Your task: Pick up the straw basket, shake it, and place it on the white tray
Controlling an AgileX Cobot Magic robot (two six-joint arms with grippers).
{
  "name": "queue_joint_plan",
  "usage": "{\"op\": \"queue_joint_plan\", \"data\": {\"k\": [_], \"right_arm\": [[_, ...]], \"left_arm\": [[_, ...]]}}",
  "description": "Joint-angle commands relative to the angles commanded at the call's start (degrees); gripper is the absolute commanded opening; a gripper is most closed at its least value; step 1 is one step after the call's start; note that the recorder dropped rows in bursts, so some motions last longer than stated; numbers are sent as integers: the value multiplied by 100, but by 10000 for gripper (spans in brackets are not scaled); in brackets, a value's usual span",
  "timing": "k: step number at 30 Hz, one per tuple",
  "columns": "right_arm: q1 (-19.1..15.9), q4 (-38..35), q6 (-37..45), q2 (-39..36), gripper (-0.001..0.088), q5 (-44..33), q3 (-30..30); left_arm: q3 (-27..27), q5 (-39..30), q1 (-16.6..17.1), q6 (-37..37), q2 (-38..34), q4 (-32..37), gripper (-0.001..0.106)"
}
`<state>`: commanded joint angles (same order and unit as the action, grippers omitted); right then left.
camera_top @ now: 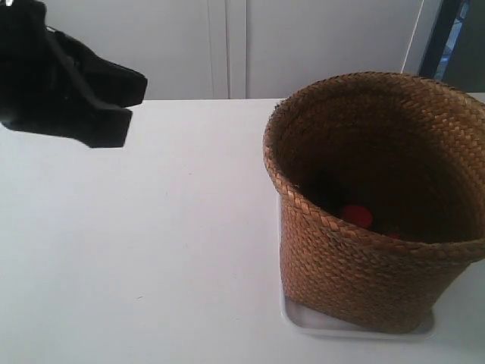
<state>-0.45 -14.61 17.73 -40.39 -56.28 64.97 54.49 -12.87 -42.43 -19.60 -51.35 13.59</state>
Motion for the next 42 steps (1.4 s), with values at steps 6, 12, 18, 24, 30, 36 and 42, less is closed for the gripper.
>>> {"op": "queue_joint_plan", "data": {"k": [6,12,18,24,30,36,42], "right_arm": [[0,11,0,563,0,858,-341],[0,151,46,1039,0,882,-712],[0,151,46,1229,0,365,-916],[0,104,32,1241,0,371,-916],[0,115,6,1241,0,371,-916],[0,115,6,1241,0,371,-916],[0,115,6,1241,0,371,-916]], "left_arm": [[-544,241,0,0,659,0,0],[-1083,929,0,-163,1256,0,0],[-1384,1099,0,-139,1476,0,0],[-1384,588,0,-139,1476,14,0],[-1384,403,0,-139,1463,14,0],[-1384,403,0,-139,1463,14,0],[-1384,403,0,-123,1463,14,0]]}}
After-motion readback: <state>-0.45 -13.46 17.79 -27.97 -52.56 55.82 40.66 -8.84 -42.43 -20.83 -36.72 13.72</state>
